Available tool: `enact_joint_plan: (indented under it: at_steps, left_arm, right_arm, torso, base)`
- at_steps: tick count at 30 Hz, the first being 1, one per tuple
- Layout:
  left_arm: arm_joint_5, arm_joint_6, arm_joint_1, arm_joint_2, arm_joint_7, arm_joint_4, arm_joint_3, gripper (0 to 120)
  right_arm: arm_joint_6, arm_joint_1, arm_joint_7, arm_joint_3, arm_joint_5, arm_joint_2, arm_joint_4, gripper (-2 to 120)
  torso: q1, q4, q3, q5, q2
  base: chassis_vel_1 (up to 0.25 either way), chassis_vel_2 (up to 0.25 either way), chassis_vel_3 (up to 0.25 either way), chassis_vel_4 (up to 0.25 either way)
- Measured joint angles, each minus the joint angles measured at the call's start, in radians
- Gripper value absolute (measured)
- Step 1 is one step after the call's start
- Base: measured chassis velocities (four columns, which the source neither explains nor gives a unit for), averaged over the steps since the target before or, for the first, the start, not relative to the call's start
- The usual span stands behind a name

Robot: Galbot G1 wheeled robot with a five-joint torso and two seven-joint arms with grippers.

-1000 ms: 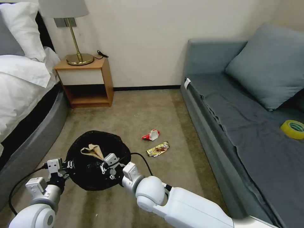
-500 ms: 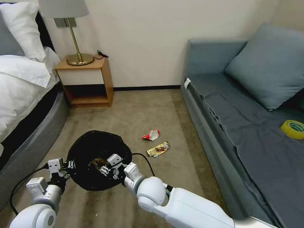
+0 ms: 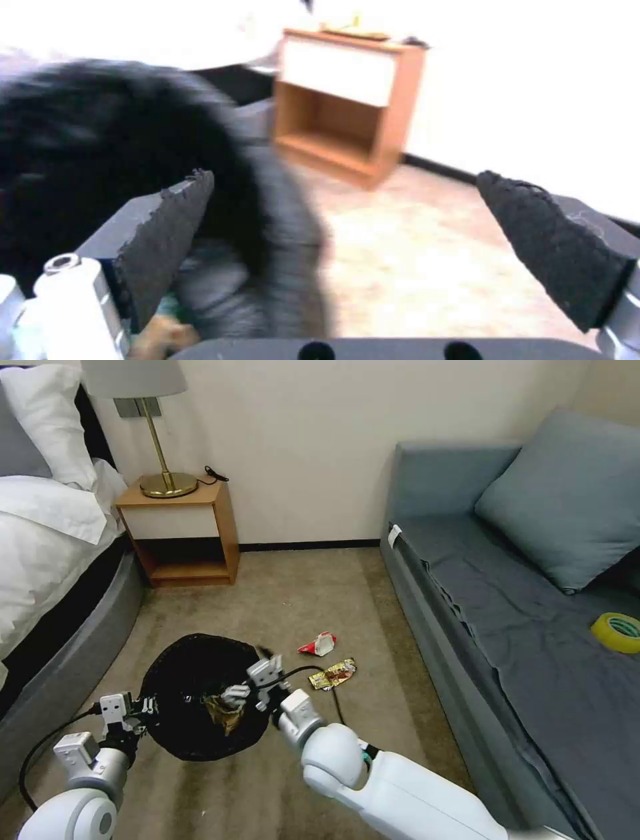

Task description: Pick up the trash bin, then pick up the garbage on the floor and place it into the trash bin.

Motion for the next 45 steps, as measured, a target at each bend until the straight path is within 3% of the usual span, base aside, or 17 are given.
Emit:
enact_joint_plan:
  at_steps: [7, 19, 34, 45]
  left_arm:
    - [0.001, 0.0, -0.005, -0.002, -0.001, -0.001, -0.003, 1]
    - [-0.001, 0.007, -0.002, -0.009, -0.008, -0.005, -0.024, 1]
    - [-0.018, 0.021, 0.0, -0.006, -0.02, -0.02, -0.043, 1]
    - [-0.024, 0.023, -0.005, 0.001, -0.021, -0.012, -0.049, 1]
  right_arm:
    - [0.002, -0.142, 0.016, 0.165, -0.083, -0.051, 0.083, 100]
    - [0.041, -0.458, -0.009, 0.36, -0.215, -0.015, 0.2, 100]
    - [0.06, -0.612, -0.022, 0.446, -0.328, 0.05, 0.255, 100]
    - [0.051, -0.631, -0.027, 0.449, -0.33, 0.061, 0.266, 100]
  torso:
    - [0.0, 0.0, 0.0, 0.0001, 0.0]
    - [0.0, 0.0, 0.0, -0.0001, 0.0]
    - [0.0, 0.0, 0.0, -0.0002, 0.0]
    - [0.0, 0.0001, 0.0, -0.0002, 0.0]
  base:
    - [0.0, 0.0, 0.0, 0.0]
    - [0.0, 0.0, 0.0, 0.0]
    - [0.0, 0.0, 0.0, 0.0]
    - [0.0, 0.0, 0.0, 0.0]
